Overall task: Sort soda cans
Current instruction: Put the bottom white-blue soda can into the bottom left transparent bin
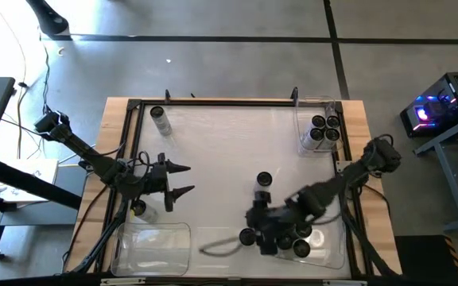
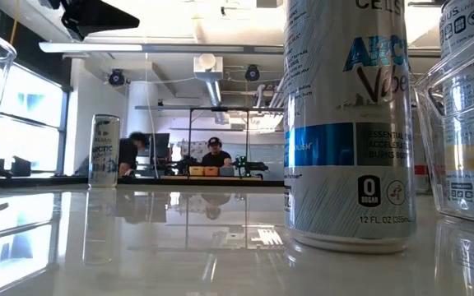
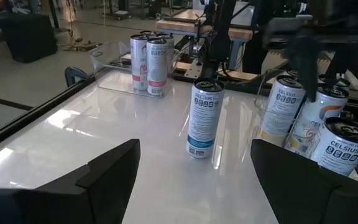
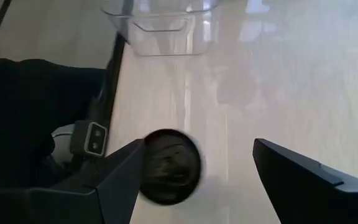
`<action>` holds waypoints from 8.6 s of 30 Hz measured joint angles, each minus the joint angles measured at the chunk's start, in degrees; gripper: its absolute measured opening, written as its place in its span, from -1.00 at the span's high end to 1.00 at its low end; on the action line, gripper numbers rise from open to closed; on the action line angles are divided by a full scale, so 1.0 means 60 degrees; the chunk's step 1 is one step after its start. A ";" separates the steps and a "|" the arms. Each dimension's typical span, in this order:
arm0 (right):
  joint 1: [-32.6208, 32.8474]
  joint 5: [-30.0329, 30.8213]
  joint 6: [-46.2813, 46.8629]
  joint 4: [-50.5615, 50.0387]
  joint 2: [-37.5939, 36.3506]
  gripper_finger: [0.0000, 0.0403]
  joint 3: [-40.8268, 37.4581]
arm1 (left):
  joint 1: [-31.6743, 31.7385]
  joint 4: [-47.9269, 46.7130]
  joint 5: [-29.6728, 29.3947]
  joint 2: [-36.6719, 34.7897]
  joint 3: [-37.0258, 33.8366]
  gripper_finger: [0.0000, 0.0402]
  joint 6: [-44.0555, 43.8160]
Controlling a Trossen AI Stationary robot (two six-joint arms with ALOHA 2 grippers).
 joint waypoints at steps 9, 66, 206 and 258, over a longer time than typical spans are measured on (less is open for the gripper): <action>-0.0443 -0.1150 -0.1460 0.0191 0.0237 -0.46 -0.0147 | 0.0000 -0.0015 0.0010 0.0305 0.0000 -0.49 -0.0008; 0.0270 -0.0582 -0.1006 0.0543 0.1361 -0.18 -0.0052 | 0.0000 -0.0163 0.0068 0.0526 -0.0004 -0.49 -0.0288; 0.0831 0.3117 -0.0491 0.5932 -0.3304 -0.69 -0.5772 | 0.2878 0.2168 0.8964 0.5641 0.2605 -0.51 0.4691; 0.1450 0.3310 -0.0062 0.6349 -0.3300 -0.69 -0.5772 | 0.2495 0.0914 0.8057 0.5003 0.2572 -0.51 0.3383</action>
